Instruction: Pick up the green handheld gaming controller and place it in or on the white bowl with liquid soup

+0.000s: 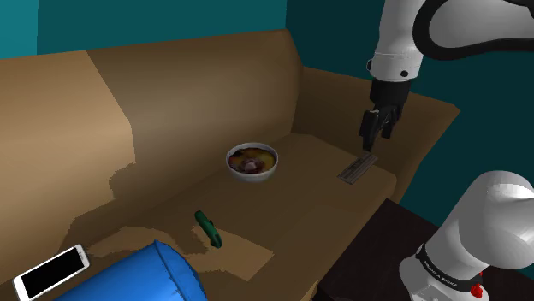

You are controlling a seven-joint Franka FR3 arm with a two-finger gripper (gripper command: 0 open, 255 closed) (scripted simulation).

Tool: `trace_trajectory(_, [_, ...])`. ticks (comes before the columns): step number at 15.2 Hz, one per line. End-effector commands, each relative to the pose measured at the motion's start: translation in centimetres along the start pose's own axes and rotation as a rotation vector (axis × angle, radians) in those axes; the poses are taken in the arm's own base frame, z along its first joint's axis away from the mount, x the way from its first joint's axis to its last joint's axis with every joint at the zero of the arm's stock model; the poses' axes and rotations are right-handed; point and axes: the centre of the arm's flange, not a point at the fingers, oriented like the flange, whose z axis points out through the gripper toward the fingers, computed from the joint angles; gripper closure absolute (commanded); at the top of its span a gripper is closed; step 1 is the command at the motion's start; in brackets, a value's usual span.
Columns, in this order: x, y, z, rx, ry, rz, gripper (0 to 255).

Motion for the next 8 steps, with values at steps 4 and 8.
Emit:
trace_trajectory(4, [2.1,-3.1,1.5,-0.004,-0.002,-0.002,0])
trace_trajectory(8, [4.9,-7.1,3.6,-0.009,-0.004,-0.005,0])
